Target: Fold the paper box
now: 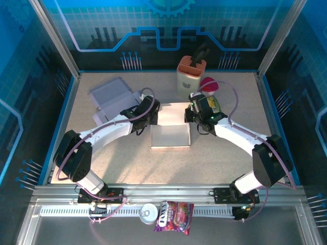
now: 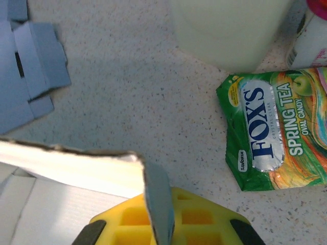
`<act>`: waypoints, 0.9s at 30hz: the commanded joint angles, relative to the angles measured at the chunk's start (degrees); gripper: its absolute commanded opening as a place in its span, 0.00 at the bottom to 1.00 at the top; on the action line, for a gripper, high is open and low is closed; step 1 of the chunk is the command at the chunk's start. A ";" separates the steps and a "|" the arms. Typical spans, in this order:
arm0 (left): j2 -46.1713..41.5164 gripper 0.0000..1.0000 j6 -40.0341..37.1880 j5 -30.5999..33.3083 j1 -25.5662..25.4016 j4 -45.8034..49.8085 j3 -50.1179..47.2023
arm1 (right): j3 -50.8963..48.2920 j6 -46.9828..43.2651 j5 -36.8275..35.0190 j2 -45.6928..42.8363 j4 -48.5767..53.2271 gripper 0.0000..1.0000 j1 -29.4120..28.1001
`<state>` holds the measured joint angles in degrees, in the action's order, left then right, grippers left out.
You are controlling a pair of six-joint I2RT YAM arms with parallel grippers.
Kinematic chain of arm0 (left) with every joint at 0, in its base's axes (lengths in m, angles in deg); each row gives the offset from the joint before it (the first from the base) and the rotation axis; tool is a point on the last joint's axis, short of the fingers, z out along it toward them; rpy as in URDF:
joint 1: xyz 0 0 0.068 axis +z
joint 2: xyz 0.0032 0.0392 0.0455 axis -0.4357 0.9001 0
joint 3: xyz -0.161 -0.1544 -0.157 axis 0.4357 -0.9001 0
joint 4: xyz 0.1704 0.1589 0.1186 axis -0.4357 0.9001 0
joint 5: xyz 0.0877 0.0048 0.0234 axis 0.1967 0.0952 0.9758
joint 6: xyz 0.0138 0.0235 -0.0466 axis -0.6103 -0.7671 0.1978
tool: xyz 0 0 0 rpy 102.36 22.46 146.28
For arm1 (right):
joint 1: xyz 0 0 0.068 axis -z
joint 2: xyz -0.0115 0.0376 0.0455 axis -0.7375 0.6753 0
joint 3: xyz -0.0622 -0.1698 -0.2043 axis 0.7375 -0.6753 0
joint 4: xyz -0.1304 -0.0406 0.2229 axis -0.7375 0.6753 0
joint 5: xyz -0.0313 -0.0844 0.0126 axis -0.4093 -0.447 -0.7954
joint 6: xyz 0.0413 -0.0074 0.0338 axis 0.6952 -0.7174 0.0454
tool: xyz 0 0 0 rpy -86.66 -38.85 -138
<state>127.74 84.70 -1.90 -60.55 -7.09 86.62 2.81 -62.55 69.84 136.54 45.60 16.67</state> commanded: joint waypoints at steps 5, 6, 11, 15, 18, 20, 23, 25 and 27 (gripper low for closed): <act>-0.19 0.00 -1.20 -3.91 -0.12 -12.72 0.63 | -1.64 4.77 1.36 -0.86 -13.85 0.00 -2.20; -0.22 0.00 -1.46 -4.59 0.05 -14.04 0.08 | -2.21 4.46 2.00 -0.70 -15.59 0.00 -2.20; -0.64 0.00 -3.47 -7.31 0.12 -22.93 -5.28 | -7.36 3.90 3.73 -0.82 -23.03 0.00 -2.36; -1.48 0.00 -4.22 -10.03 0.15 -30.77 -10.78 | -13.58 3.71 3.47 -2.11 -30.29 0.00 -2.45; -2.73 0.00 -4.90 -11.29 0.09 -35.87 -14.90 | -17.02 1.75 3.63 -2.59 -36.12 0.00 -3.25; -3.90 0.00 -5.42 -12.58 0.16 -39.59 -17.91 | -19.06 0.13 2.50 -3.13 -38.71 0.00 -4.56; -5.80 0.00 -6.11 -13.71 -0.07 -44.73 -22.45 | -22.39 -1.99 -0.85 -4.09 -43.25 0.00 -7.09; -6.38 0.00 -6.46 -13.99 -0.32 -46.42 -24.54 | -23.46 -2.67 -2.27 -4.02 -43.80 0.00 -8.26; -6.36 0.00 -6.71 -14.04 -0.67 -46.47 -25.44 | -23.47 -2.27 -3.59 -3.94 -42.33 0.00 -8.99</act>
<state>122.59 80.18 -7.17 -58.89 -45.58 61.99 -20.66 -63.36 63.07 133.46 10.04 11.23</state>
